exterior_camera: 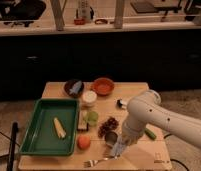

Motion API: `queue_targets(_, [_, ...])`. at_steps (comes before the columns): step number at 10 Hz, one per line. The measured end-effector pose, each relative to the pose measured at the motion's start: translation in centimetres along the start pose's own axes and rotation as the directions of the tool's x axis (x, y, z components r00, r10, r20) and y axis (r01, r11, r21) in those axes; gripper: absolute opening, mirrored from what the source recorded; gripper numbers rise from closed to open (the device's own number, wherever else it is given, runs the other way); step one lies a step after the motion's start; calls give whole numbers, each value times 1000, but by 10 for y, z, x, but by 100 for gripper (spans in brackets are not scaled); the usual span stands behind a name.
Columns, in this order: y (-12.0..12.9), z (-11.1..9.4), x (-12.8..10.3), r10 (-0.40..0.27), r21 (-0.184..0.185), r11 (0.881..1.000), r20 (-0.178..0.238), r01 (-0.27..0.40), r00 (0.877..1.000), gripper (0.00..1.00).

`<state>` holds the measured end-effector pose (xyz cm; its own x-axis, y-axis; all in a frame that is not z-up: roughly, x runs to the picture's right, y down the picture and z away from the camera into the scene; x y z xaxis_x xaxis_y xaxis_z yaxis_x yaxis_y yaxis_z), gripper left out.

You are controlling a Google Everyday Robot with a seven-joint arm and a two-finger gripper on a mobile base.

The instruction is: Place towel in metal cup

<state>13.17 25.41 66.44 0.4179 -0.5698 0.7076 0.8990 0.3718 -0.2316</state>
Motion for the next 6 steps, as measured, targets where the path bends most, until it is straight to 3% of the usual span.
queue_targets(6, [-22, -10, 7, -75, 8, 997, 18, 75, 997, 0])
